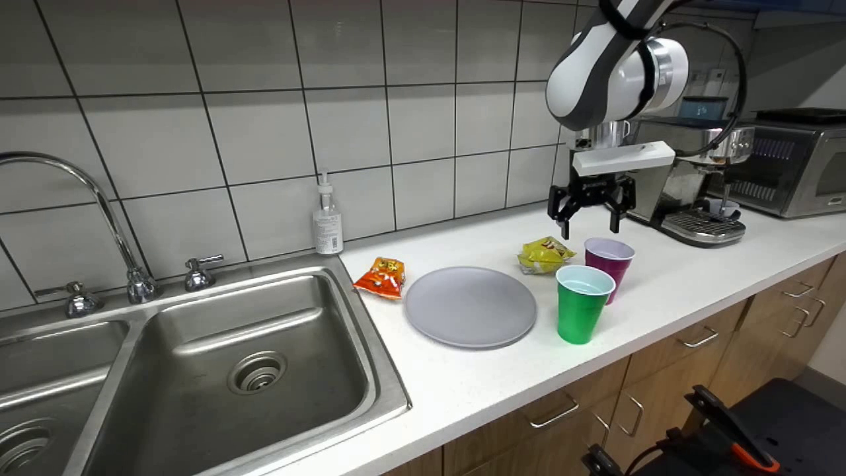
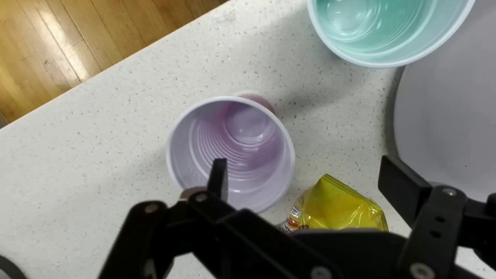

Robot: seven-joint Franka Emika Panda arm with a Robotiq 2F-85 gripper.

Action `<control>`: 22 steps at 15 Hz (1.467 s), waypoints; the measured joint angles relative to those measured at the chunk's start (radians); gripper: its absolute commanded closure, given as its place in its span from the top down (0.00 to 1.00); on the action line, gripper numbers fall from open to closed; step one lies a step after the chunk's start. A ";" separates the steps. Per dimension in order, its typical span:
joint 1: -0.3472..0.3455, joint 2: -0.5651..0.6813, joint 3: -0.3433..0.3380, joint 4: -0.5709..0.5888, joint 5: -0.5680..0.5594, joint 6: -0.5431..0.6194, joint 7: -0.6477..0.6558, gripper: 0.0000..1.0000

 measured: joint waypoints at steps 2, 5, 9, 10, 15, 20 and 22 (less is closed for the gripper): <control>0.000 0.020 0.000 0.009 0.008 0.003 0.005 1.00; 0.000 0.052 0.000 0.025 0.008 0.005 0.017 1.00; 0.000 0.089 -0.001 0.039 0.009 0.005 0.031 1.00; 0.000 0.097 -0.001 0.042 0.009 0.005 0.034 1.00; -0.001 0.118 -0.005 0.053 0.009 0.005 0.038 0.58; -0.001 0.124 -0.010 0.061 0.009 0.006 0.038 0.18; -0.001 0.125 -0.013 0.062 0.009 0.006 0.038 0.03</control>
